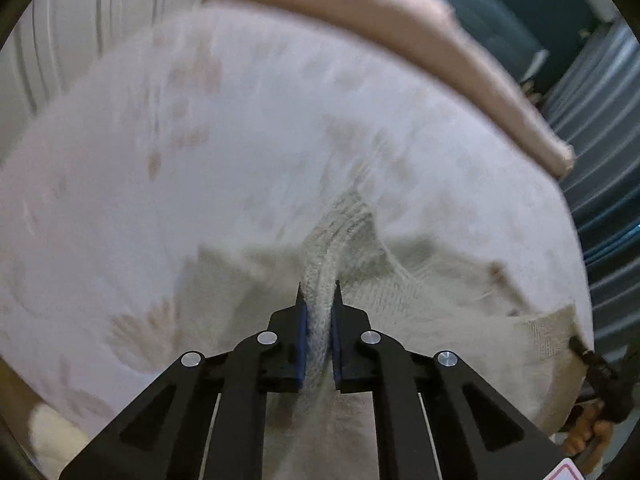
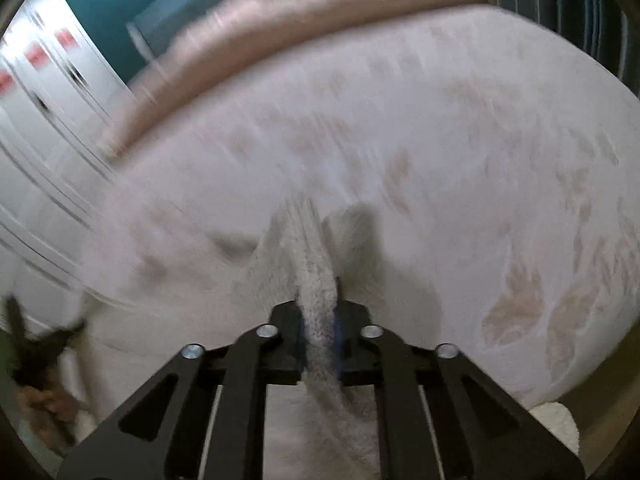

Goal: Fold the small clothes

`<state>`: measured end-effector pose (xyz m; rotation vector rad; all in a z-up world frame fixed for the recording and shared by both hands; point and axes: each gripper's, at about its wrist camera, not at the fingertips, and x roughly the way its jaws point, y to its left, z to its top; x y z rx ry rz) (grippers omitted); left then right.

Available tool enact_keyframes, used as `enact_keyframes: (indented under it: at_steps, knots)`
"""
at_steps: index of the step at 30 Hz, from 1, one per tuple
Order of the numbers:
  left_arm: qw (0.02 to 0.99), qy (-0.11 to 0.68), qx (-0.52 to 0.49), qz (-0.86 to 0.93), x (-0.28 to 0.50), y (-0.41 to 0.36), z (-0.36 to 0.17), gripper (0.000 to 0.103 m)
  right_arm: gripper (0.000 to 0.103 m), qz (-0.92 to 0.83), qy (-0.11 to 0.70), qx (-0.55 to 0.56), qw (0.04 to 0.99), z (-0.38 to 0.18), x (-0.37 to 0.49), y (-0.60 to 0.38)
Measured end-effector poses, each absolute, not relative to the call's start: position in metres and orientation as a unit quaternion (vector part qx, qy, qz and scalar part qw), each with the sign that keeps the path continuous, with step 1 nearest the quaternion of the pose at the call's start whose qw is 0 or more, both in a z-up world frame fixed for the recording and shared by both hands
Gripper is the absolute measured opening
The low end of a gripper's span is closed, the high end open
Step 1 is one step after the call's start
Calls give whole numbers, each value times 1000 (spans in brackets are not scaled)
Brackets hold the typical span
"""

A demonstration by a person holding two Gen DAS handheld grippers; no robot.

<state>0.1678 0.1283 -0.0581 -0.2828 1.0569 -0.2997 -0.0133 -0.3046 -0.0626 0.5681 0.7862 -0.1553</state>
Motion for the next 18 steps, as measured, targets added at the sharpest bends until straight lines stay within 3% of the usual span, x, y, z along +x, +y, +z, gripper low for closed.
enact_keyframes:
  at_steps: [3, 5, 9, 14, 18]
  knots:
    - [861, 462, -155, -145, 157, 137, -22, 7, 7, -62, 297, 311, 900, -29, -43, -319]
    - [865, 469, -132, -125, 164, 135, -33, 7, 7, -98, 341, 297, 887, -56, -32, -331]
    - [814, 567, -94, -86, 190, 122, -120, 7, 7, -148, 457, 298, 825, -133, -1, -348]
    - [840, 523, -108, -100, 183, 122, -85, 7, 7, -112, 364, 312, 870, -75, -9, -335]
    - [823, 557, -80, -76, 198, 117, -120, 9, 8, -145, 456, 276, 833, -133, 19, -337]
